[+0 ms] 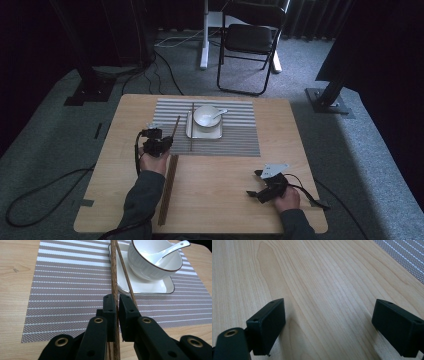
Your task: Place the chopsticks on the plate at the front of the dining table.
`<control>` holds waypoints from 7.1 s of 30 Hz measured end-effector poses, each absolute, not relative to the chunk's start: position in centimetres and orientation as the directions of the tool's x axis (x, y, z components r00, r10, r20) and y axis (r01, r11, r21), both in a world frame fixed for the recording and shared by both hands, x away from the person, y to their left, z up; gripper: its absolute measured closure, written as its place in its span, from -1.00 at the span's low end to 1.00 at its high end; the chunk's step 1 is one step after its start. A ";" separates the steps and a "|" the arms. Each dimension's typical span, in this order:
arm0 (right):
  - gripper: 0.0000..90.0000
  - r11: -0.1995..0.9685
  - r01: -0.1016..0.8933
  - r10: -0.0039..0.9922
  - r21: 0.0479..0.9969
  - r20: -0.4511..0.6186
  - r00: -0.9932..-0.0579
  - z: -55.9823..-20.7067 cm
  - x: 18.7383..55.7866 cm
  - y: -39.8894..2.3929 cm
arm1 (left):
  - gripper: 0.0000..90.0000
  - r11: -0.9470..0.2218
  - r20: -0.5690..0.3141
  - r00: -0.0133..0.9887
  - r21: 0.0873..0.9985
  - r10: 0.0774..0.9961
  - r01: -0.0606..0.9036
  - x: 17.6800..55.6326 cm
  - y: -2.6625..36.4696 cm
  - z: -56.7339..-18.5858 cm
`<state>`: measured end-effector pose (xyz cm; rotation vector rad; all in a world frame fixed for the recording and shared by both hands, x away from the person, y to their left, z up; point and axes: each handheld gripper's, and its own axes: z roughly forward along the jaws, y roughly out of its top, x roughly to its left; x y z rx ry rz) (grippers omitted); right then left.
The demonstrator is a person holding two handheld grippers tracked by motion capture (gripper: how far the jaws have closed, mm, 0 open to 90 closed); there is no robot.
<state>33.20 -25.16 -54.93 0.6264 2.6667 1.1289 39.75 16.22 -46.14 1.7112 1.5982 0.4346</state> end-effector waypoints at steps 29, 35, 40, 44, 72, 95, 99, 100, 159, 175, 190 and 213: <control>-0.75 0.623 0.310 0.445 0.718 0.000 -0.895 -54.9 33.2 -25.2 | 0.87 0.069 -0.246 0.143 0.689 0.959 0.722 41.7 15.7 -46.9; -0.75 0.624 0.309 0.445 0.718 -0.001 -0.896 -54.9 33.2 -25.2 | 0.87 0.076 -0.251 0.136 0.684 0.958 0.726 42.2 15.6 -47.0; -0.75 0.623 0.310 0.445 0.718 0.000 -0.895 -54.9 33.2 -25.2 | 0.87 0.064 -0.238 0.140 0.684 0.961 0.726 42.7 15.3 -46.8; -0.75 0.623 0.310 0.445 0.718 0.000 -0.895 -54.9 33.2 -25.2 | 0.87 0.062 -0.237 0.140 0.684 0.961 0.727 43.0 15.0 -46.7; -0.75 0.623 0.309 0.445 0.718 -0.001 -0.895 -54.9 33.2 -25.2 | 0.87 0.114 -0.291 0.122 0.676 0.949 0.728 44.7 14.8 -46.6; -0.75 0.623 0.309 0.445 0.718 -0.001 -0.895 -54.9 33.2 -25.2 | 0.87 0.138 -0.318 0.126 0.689 0.940 0.711 46.1 14.6 -45.4; -0.75 0.623 0.309 0.445 0.718 -0.001 -0.895 -54.9 33.2 -25.2 | 0.87 0.144 -0.325 0.124 0.688 0.937 0.711 46.3 14.5 -45.3; -0.75 0.623 0.309 0.445 0.718 -0.001 -0.895 -54.9 33.2 -25.2 | 0.87 0.141 -0.324 0.127 0.689 0.938 0.711 46.4 14.5 -45.3; -0.75 0.623 0.309 0.445 0.718 -0.001 -0.896 -54.9 33.2 -25.2 | 0.87 0.171 -0.354 0.116 0.682 0.928 0.711 50.7 12.5 -45.1; -0.75 0.623 0.309 0.445 0.718 -0.001 -0.896 -54.9 33.2 -25.2 | 0.87 0.202 -0.367 0.081 0.669 0.927 0.715 51.5 12.6 -46.5; -0.75 0.623 0.309 0.445 0.718 -0.001 -0.895 -54.9 33.2 -25.2 | 0.87 0.211 -0.370 0.066 0.656 0.927 0.724 52.3 12.2 -47.7; -0.75 0.623 0.309 0.445 0.718 -0.001 -0.895 -54.9 33.2 -25.2 | 0.87 0.230 -0.392 0.041 0.619 0.919 0.751 53.5 12.4 -49.7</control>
